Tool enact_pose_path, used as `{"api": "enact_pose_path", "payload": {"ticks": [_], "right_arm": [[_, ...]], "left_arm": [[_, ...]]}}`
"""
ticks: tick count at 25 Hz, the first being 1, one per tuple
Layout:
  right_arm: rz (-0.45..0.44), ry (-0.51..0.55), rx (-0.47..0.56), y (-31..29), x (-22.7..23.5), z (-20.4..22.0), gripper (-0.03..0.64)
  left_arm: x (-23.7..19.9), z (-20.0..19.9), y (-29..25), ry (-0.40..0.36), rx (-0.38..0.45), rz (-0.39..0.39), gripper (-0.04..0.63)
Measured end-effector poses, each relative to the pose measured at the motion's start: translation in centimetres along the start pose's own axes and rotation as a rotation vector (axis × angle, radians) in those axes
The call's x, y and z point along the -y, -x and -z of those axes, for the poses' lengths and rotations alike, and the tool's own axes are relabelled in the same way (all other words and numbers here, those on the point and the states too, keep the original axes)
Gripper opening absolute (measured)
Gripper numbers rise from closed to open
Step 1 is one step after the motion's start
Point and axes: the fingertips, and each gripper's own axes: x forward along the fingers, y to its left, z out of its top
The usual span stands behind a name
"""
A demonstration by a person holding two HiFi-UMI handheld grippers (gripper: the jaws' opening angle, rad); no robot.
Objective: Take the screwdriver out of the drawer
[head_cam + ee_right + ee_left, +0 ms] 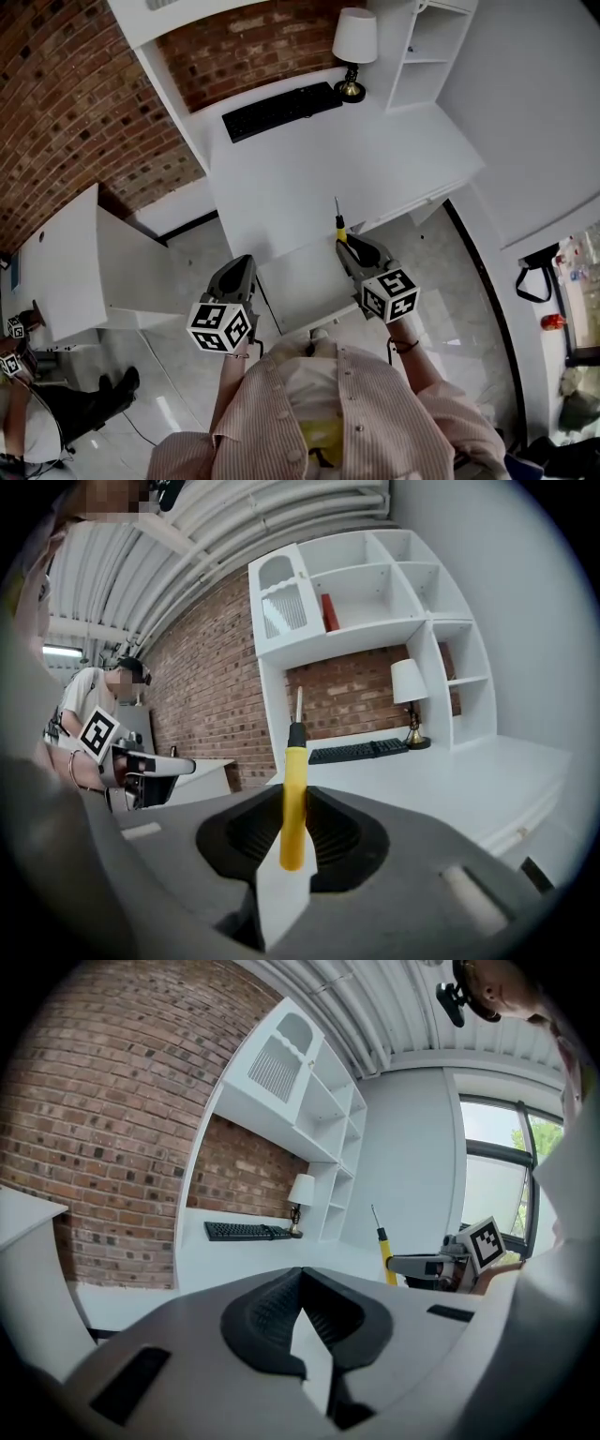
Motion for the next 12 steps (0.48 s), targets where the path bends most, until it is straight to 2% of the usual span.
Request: {"api": "enact_pose_path", "payload": {"ticks": [12], "right_arm": [[0.100, -0.078, 0.158, 1.6, 2.6, -3.6, 0.078]], "left_arm": [[-2.3, -3.3, 1.5, -0.025, 0.118, -0.079, -0.002]]}}
